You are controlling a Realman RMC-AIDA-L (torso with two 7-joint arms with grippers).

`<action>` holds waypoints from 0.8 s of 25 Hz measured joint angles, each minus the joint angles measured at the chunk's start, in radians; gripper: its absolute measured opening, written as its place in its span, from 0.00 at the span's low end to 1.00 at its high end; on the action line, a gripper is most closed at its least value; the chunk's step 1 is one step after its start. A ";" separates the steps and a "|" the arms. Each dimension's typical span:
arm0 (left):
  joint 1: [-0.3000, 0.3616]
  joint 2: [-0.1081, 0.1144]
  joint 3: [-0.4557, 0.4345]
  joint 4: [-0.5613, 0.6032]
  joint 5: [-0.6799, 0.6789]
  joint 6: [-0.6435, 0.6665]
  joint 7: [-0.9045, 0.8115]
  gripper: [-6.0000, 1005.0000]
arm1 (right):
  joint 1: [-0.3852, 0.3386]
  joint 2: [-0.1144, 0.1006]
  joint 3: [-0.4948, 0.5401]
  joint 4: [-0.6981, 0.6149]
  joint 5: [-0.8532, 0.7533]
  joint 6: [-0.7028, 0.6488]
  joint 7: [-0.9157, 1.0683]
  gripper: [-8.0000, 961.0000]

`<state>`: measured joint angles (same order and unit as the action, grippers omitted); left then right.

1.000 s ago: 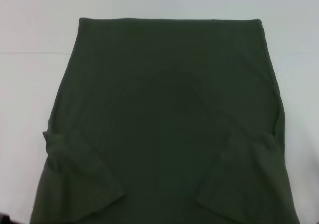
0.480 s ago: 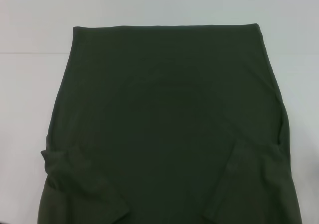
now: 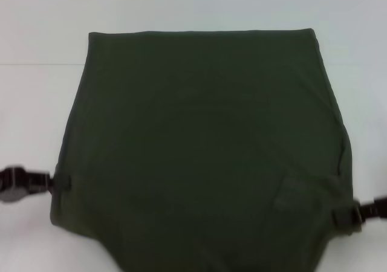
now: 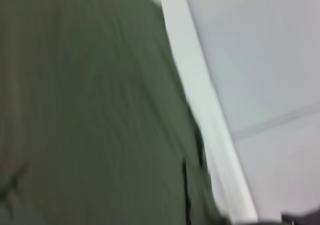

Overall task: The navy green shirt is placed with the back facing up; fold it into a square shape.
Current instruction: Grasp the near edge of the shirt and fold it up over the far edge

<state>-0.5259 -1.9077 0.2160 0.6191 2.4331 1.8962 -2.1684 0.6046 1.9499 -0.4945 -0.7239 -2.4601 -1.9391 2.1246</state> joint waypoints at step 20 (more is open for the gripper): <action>0.006 -0.102 -0.027 -0.120 -0.377 -0.475 0.123 0.01 | -0.040 0.032 0.056 0.202 0.392 0.476 -0.165 0.08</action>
<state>-0.5202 -2.0100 0.1892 0.4988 2.0558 1.4210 -2.0455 0.5645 1.9817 -0.4380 -0.5221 -2.0677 -1.4627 1.9598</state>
